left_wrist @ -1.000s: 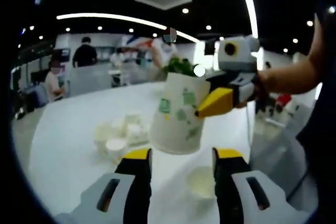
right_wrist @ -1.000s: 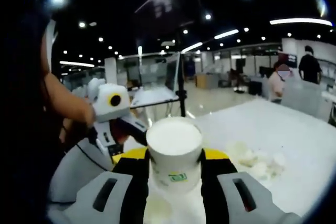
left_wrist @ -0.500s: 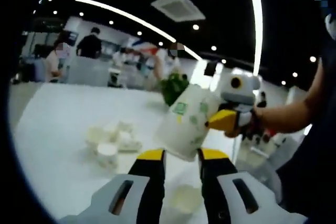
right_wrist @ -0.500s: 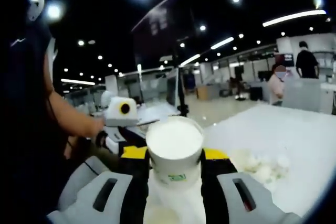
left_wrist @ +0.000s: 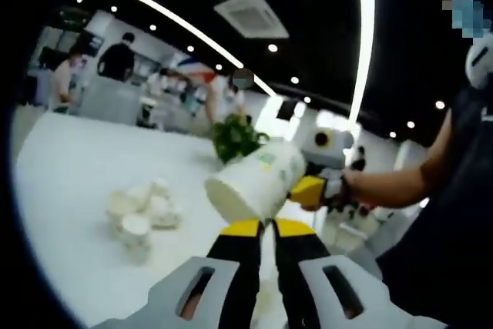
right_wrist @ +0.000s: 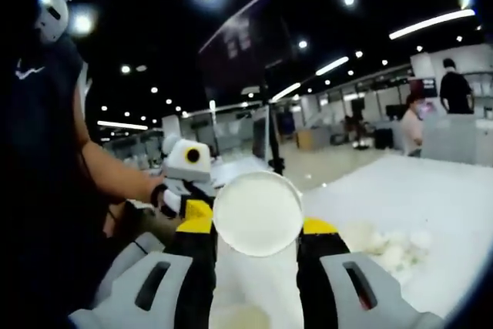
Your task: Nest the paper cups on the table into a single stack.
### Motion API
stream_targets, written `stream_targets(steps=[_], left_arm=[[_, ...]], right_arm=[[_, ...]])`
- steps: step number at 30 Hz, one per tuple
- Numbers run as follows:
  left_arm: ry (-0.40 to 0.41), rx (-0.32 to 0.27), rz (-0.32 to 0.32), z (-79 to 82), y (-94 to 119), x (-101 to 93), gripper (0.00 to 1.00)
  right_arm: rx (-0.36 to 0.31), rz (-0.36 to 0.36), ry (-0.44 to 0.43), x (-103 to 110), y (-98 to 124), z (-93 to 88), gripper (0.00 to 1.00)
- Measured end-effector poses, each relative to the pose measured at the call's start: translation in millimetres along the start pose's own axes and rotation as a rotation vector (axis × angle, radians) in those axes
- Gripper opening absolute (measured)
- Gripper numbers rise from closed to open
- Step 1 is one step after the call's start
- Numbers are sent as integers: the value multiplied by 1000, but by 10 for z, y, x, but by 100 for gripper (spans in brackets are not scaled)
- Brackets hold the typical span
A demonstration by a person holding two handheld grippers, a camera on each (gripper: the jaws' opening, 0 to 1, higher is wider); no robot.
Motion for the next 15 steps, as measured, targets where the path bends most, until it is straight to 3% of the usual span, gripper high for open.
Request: stream_targets(steps=[5, 15], left_arm=[[-27, 57, -47, 72, 5, -79, 0], [-82, 188, -62, 130, 57, -65, 0]], right_arm=[[7, 22, -11, 35, -3, 16, 43], [32, 8, -22, 23, 26, 46, 44]])
Point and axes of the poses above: the point that each gripper's makers call its tool centre point, and the gripper's own axes: y roughly backward along the fingers, x roughly to its left, z roughly out of its top, the point moved 10 cm from there along y, roughly backward along the fingers, and after that the axes turned 6 degrees about -z, right-handed, at the moved point
